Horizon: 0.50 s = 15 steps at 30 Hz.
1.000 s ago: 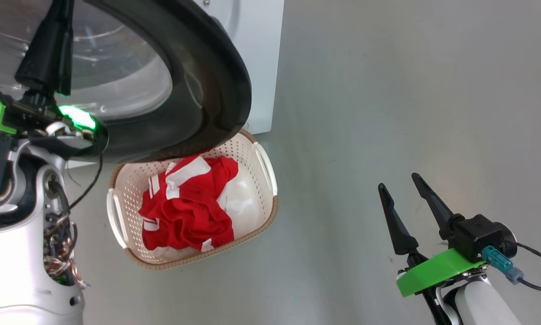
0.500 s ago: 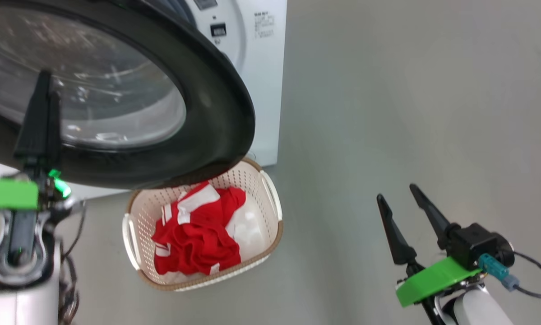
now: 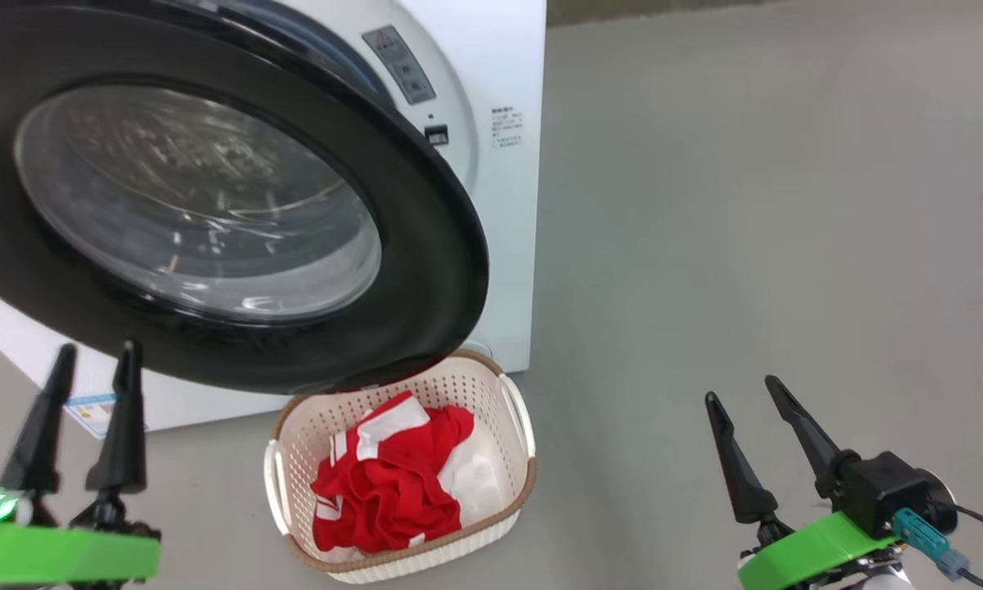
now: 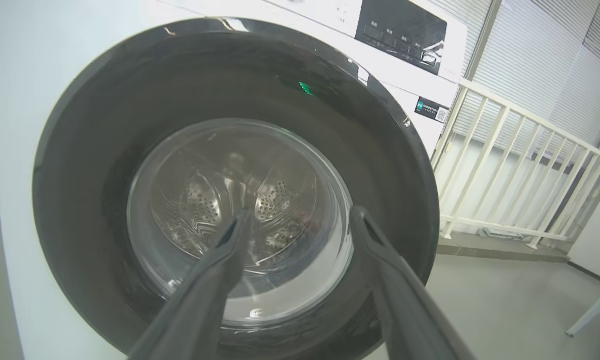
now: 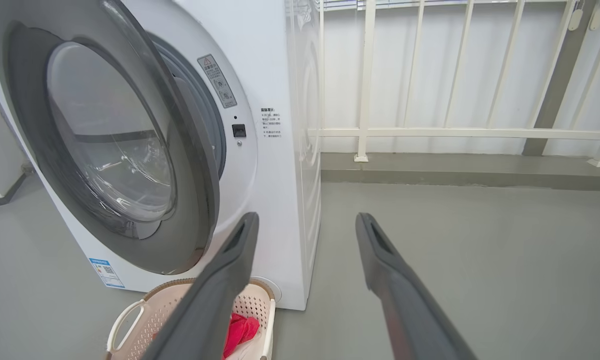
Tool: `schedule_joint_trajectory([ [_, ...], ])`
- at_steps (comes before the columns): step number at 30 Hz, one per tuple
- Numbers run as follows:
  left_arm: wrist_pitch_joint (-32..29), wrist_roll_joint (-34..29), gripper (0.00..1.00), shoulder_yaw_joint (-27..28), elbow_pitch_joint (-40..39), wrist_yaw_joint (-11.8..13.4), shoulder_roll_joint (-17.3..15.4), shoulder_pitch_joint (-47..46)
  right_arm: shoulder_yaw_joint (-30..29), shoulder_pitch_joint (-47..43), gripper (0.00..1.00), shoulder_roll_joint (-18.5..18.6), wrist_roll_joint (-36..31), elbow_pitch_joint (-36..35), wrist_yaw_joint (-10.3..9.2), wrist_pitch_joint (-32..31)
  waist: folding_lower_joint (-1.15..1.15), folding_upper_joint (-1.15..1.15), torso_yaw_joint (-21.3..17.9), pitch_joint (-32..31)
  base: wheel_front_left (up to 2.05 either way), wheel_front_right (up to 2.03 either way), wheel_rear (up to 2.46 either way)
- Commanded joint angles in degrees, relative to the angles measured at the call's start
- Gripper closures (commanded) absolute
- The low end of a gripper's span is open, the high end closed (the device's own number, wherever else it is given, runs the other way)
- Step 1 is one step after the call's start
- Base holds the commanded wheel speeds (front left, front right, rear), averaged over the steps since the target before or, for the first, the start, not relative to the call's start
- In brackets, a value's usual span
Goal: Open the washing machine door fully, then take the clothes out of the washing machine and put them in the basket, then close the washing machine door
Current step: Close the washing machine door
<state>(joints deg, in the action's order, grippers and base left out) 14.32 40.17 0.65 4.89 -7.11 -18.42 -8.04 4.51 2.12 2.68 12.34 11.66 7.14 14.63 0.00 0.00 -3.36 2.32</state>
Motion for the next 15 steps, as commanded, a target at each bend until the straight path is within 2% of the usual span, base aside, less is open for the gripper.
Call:
schedule_joint_trajectory([
  [1, 0.62, -4.07, 0.00, 3.98, -2.49, -0.36, -1.21, -0.51, 0.75, 0.18, 0.00, 0.20, -0.76, -2.11, 0.35, 0.37, 0.00, 0.00, 1.04, -1.54, 0.00, 0.00, 0.00],
  [5, 0.65, -13.77, 0.00, 6.50, -4.93, -0.36, 1.58, 3.73, -0.19, -0.86, 0.00, 0.20, -0.74, -3.50, 0.35, 0.37, 0.00, 0.00, 1.40, -2.13, 0.00, 0.00, 0.00],
  [8, 0.66, -19.02, 0.00, 6.33, -5.62, -0.36, 2.52, 6.84, -0.74, -1.56, 0.00, 0.20, -0.75, -5.20, 0.35, 0.37, 0.00, 0.00, 1.62, -2.42, 0.00, 0.00, 0.00],
  [15, 0.67, -25.05, 0.00, 8.39, -6.43, -0.37, 5.42, 11.98, -1.06, -3.43, 0.00, 0.20, -0.69, -8.23, 0.35, 0.37, 0.00, 0.00, 1.94, -3.08, 0.00, 0.00, 0.00],
])
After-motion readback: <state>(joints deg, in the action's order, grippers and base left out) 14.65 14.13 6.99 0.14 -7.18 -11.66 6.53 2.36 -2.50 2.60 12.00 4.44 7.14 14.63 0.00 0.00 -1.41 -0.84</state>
